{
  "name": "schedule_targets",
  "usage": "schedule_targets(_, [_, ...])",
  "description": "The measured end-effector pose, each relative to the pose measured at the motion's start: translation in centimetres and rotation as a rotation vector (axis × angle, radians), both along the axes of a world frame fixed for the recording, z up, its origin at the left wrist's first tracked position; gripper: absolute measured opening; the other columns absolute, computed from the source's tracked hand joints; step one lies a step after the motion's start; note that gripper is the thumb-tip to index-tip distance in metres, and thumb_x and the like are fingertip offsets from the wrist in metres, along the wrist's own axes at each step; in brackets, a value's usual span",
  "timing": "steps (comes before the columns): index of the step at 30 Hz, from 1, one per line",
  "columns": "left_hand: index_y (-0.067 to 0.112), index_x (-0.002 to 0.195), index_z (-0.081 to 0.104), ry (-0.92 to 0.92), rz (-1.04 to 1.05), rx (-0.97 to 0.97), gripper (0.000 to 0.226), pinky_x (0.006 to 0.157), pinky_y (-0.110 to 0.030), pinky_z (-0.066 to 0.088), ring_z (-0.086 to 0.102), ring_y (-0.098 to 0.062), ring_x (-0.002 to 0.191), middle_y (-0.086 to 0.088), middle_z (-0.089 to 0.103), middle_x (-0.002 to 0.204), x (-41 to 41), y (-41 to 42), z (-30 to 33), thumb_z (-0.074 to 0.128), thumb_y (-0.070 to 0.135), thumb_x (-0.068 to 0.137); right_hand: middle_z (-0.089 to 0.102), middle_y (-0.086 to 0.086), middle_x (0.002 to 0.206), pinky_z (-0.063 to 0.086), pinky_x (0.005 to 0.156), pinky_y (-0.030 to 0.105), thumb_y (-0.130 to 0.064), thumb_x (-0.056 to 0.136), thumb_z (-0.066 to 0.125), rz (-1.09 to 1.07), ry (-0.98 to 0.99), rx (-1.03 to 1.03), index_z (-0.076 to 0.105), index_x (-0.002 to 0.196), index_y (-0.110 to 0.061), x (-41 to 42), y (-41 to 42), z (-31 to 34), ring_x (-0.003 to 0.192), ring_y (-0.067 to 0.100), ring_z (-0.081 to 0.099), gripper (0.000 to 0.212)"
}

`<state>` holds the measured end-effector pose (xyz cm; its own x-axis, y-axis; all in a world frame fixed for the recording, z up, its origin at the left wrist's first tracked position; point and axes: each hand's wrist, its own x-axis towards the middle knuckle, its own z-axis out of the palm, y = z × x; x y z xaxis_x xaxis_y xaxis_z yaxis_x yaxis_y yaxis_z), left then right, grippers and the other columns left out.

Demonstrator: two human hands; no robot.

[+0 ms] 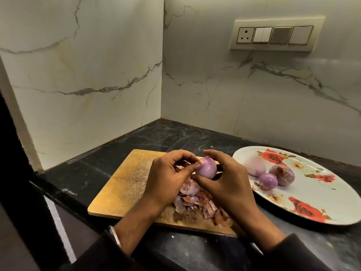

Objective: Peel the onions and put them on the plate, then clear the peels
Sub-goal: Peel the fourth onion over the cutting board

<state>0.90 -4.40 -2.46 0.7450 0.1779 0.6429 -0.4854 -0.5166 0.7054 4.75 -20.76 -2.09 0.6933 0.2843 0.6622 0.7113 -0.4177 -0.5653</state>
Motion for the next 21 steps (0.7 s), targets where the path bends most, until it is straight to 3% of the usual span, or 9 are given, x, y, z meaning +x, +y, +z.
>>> schedule_targets(6, [0.022, 0.095, 0.07, 0.002, -0.023, 0.022, 0.009, 0.072, -0.027, 0.057, 0.066, -0.009, 0.093, 0.013, 0.069, 0.091, 0.2, 0.1, -0.1, 0.075, 0.021, 0.088, 0.07, -0.007, 0.114, 0.056, 0.079, 0.017, -0.026, 0.071, 0.091, 0.007, -0.044, -0.074, 0.067, 0.123, -0.021, 0.1, -0.1, 0.1, 0.098, 0.005, 0.064, 0.057])
schedule_targets(10, [0.02, 0.098, 0.063, -0.012, -0.046, 0.135, 0.003, 0.074, -0.024, 0.052, 0.061, -0.011, 0.093, 0.011, 0.062, 0.095, 0.3, -0.1, -0.2, 0.064, 0.021, 0.096, 0.069, -0.01, 0.11, 0.057, 0.078, 0.02, -0.026, 0.072, 0.09, 0.03, -0.049, -0.081, 0.069, 0.119, -0.021, 0.2, -0.2, 0.1, 0.096, 0.004, 0.065, 0.052])
schedule_targets(16, [0.023, 0.101, 0.054, 0.067, -0.033, 0.204, 0.011, 0.074, -0.036, 0.052, 0.055, -0.009, 0.09, 0.01, 0.055, 0.097, 0.4, -0.2, -0.6, 0.048, 0.032, 0.102, 0.065, -0.007, 0.103, 0.05, 0.072, 0.013, -0.027, 0.071, 0.088, -0.047, -0.085, -0.094, 0.071, 0.112, -0.019, -0.1, 0.2, 0.0, 0.088, 0.004, 0.06, 0.045])
schedule_targets(21, [0.025, 0.099, 0.052, 0.107, -0.044, 0.162, 0.021, 0.073, -0.038, 0.051, 0.054, -0.01, 0.086, 0.01, 0.055, 0.095, 0.2, -0.3, -0.5, 0.042, 0.043, 0.096, 0.047, -0.004, 0.098, 0.044, 0.062, 0.023, -0.025, 0.073, 0.085, -0.151, -0.202, -0.199, 0.06, 0.1, -0.019, -0.5, 0.8, 0.3, 0.077, 0.014, 0.052, 0.037])
